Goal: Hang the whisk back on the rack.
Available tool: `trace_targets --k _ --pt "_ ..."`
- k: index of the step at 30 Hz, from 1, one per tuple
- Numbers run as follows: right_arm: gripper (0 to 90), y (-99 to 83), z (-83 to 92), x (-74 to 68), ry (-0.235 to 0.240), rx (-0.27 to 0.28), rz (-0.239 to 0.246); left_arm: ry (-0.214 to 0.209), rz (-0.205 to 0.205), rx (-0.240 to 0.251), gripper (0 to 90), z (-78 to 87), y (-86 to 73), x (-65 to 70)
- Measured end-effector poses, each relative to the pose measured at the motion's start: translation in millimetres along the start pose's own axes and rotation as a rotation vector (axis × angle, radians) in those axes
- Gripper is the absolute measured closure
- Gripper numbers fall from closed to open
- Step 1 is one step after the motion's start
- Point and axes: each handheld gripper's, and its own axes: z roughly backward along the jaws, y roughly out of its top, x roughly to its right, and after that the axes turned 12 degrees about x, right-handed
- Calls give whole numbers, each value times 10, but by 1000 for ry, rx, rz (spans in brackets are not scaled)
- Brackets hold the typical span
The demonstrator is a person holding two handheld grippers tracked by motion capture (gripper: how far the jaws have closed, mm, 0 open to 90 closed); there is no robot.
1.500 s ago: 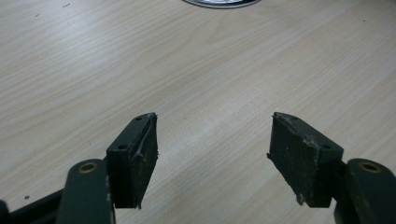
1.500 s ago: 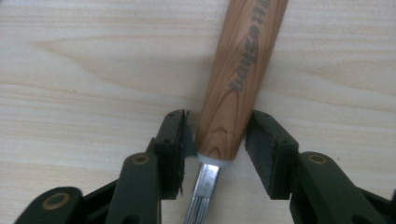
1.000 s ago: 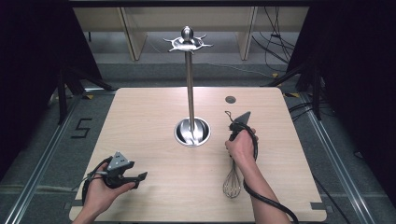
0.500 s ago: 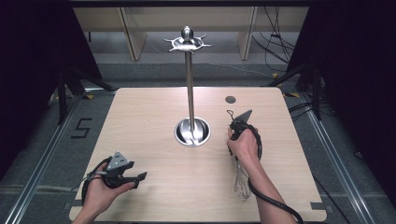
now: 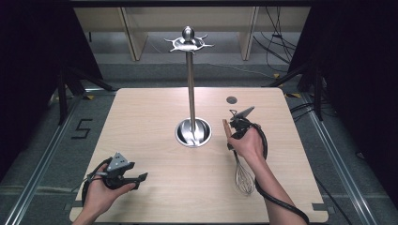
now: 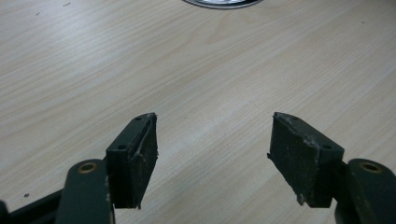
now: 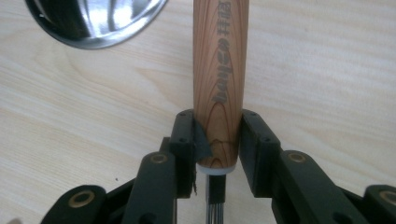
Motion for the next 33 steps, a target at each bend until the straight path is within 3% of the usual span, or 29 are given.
trace_targets --k 1,6,7,10,12,13,16,17,19,20,21,22,23,24,25,27,30,33 --pt "696 5 22 -21 -16 -15 -22 2 -1 1 316 0 0 0" --pt "695 32 79 -22 19 2 35 6 -17 4 315 4 1 -6" --pt "695 37 93 -37 29 6 22 5 -16 4 314 4 0 -6" --pt "695 47 138 -33 56 41 51 5 -15 5 313 4 0 -7" --pt "695 57 174 -50 58 57 39 5 -14 7 312 4 0 -7" --pt "695 71 240 -86 102 48 -2 5 -13 7 311 5 0 -8" --pt "696 87 293 -91 116 61 -14 11 -10 15 310 -1 -11 -6" --pt "696 89 303 -72 121 84 13 9 -10 12 310 -1 -12 -6" --pt "696 98 334 -87 126 76 -20 8 -16 7 310 0 -10 -9" --pt "696 102 336 -65 130 88 2 8 -16 8 310 0 -8 -7" --pt "696 108 314 -15 122 143 73 8 -9 14 309 -3 -10 -1" --pt "696 111 323 -17 126 145 69 8 -10 13 309 -2 -10 -2" --pt "696 115 323 11 130 183 109 8 -14 8 309 2 -11 -6" --pt "696 123 346 21 132 187 117 9 -7 13 309 -1 -14 -3" --pt "696 128 377 9 127 183 93 10 -14 5 309 4 -14 -10" --pt "696 126 407 90 140 239 144 11 -12 6 309 4 -15 -11" --pt "696 108 427 135 144 266 159 13 -10 5 309 4 -18 -10" --pt "696 63 474 167 169 289 145 16 -11 -5 309 8 -14 -20"
